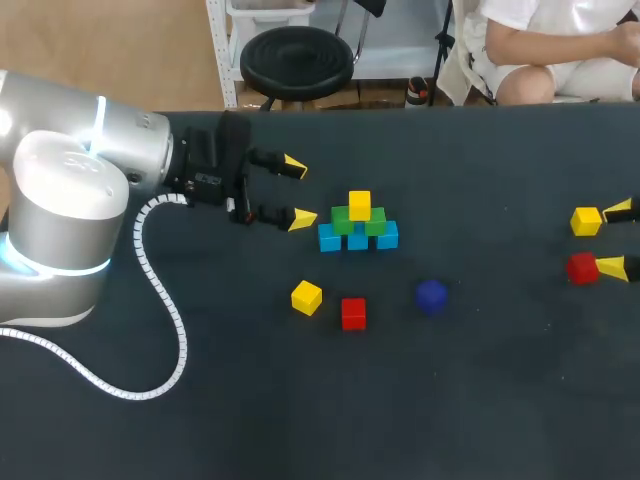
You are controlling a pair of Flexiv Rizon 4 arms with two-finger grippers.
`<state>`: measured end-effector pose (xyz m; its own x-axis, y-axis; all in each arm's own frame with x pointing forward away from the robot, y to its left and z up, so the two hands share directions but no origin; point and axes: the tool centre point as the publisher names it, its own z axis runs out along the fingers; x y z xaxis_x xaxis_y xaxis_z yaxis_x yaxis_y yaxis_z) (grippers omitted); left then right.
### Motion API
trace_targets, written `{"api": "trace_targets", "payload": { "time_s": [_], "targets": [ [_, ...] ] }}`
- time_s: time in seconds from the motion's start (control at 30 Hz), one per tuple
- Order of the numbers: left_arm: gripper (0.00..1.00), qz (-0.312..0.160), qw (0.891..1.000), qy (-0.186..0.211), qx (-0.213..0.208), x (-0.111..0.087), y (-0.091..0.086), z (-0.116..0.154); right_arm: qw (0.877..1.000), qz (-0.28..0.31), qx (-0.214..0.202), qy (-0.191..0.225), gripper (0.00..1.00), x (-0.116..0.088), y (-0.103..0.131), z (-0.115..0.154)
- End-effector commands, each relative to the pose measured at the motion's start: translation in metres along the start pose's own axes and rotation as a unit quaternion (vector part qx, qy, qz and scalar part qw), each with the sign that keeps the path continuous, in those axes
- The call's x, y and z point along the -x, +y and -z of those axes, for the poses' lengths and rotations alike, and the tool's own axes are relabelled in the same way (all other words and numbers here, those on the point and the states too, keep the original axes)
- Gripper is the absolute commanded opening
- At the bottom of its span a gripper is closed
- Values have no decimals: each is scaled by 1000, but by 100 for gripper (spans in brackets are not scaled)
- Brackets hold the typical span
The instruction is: Place the blue cubes, place green cubes on the blue cubes, place the yellow cubes on the green cubes, then place the red cubes on the yellow cubes, and place purple cube on the red cubes.
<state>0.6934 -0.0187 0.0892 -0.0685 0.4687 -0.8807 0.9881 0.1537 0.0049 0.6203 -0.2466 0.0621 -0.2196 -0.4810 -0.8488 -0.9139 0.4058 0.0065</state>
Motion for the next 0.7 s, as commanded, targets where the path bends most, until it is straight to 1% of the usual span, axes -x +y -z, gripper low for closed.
{"api": "trace_targets", "payload": {
  "time_s": [0.03, 0.5, 0.53, 0.57, 0.6, 0.63, 0.7],
  "targets": [
    [100, -1, 1000, -2, 1, -1, -1, 1, 1000, 0, -1, 2, 100, 1, 1, -1],
    [100, -1, 1000, -2, 1, -1, -1, 1, 1000, 0, -1, 2, 100, 1, 1, -1],
    [100, -1, 1000, -2, 1, -1, -1, 1, 1000, 0, -3, 2, 100, -2, -3, 5],
    [100, -1, 1000, -2, 1, -1, -1, 1, 1000, 15, -5, 4, 100, -1, -8, 10],
    [100, -1, 1000, -2, 1, -1, -1, 1, 999, 38, 1, 4, 100, 2, -12, 14],
    [100, -1, 1000, -2, 1, -1, -1, 1, 999, 46, 6, 11, 100, 3, -18, 19],
    [100, -1, 1000, -2, 1, -1, -1, 1, 997, 76, 30, 18, 100, 7, -28, 27]
  ]
}}
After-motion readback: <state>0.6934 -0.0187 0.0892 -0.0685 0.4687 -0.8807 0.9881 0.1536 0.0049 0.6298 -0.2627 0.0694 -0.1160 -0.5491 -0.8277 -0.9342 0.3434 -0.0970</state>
